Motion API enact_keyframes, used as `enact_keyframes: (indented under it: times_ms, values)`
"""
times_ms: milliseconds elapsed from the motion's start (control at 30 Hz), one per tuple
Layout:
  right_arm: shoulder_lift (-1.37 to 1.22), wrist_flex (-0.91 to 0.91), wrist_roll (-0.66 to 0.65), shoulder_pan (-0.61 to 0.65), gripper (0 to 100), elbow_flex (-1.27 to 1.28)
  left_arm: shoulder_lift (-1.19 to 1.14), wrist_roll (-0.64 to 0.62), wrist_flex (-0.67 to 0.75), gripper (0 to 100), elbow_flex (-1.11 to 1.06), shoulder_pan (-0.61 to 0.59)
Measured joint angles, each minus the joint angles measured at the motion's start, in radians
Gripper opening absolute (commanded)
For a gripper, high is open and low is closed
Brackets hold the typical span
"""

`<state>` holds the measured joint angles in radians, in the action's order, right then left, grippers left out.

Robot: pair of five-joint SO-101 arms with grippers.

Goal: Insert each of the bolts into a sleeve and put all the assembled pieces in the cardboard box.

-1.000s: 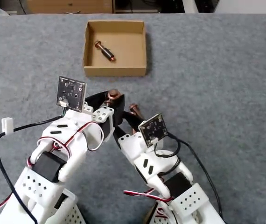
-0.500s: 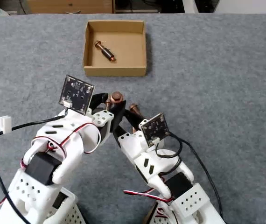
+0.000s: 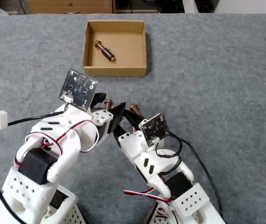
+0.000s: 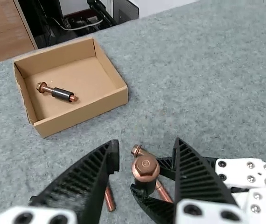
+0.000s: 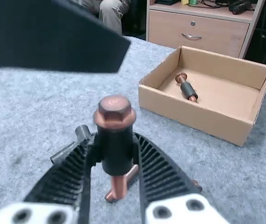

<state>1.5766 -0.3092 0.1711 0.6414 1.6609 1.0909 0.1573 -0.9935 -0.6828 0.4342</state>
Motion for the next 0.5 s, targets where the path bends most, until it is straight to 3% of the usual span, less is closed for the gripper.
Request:
enact_keyframes:
  times_ms: [167, 233, 500]
  values:
    - [-0.008, 0.0, 0.0, -0.014, 0.2, -0.043, -0.011, -0.057, 0.023, 1, 0.044, -0.12]
    - [-0.018, -0.008, 0.0, -0.034, 0.2, -0.103, -0.011, -0.084, 0.063, 5, 0.044, -0.189]
    - [-0.244, -0.057, -0.032, -0.1, 0.2, -0.331, -0.014, -0.239, 0.212, 2, -0.028, -0.382]
